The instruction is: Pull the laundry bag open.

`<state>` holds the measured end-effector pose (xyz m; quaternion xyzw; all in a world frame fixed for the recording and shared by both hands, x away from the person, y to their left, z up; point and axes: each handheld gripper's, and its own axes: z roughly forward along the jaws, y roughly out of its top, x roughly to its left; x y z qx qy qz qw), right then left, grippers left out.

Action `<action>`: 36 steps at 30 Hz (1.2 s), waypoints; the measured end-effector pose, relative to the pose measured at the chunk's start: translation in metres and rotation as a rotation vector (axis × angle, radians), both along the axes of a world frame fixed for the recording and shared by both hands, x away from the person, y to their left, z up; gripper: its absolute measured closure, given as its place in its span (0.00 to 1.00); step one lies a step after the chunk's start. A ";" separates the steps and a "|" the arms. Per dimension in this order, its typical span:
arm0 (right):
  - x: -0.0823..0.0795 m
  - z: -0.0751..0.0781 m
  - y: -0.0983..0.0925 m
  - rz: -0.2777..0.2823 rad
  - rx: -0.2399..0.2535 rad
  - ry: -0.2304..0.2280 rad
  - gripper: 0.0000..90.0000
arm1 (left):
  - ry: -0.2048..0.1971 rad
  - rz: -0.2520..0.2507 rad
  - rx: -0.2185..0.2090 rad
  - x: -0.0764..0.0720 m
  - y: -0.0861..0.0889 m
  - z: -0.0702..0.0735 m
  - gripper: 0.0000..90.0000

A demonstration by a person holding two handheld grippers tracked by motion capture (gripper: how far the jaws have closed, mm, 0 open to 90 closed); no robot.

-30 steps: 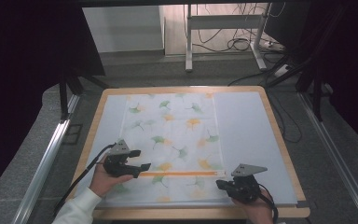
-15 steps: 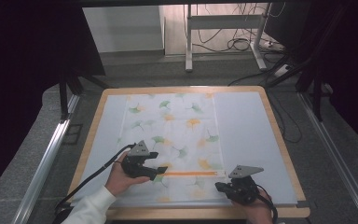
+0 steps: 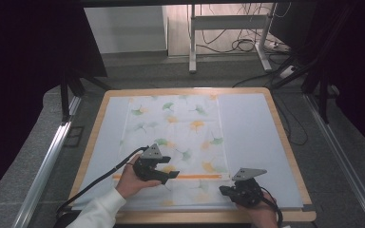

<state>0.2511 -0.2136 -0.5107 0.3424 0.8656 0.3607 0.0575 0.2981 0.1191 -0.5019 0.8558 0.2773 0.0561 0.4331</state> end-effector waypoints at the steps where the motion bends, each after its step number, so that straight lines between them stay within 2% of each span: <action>1: 0.000 0.000 0.000 -0.001 0.001 -0.001 0.98 | 0.001 -0.005 0.000 0.000 -0.002 0.000 0.36; 6: 0.000 0.000 -0.002 -0.006 0.004 -0.002 0.98 | -0.003 -0.018 0.010 0.002 -0.011 0.000 0.37; 12: 0.001 0.000 -0.002 -0.009 0.002 -0.005 0.98 | -0.005 -0.032 -0.002 0.002 -0.020 0.001 0.40; 14: 0.001 0.000 -0.002 -0.009 0.005 -0.008 0.98 | -0.011 -0.032 0.013 0.003 -0.023 0.001 0.41; 26: 0.002 -0.001 -0.006 -0.022 0.011 0.003 0.99 | -0.017 -0.069 0.035 0.009 -0.050 0.004 0.42; 36: 0.004 -0.002 -0.007 -0.027 0.008 0.007 0.99 | -0.031 -0.092 0.037 0.011 -0.069 0.010 0.44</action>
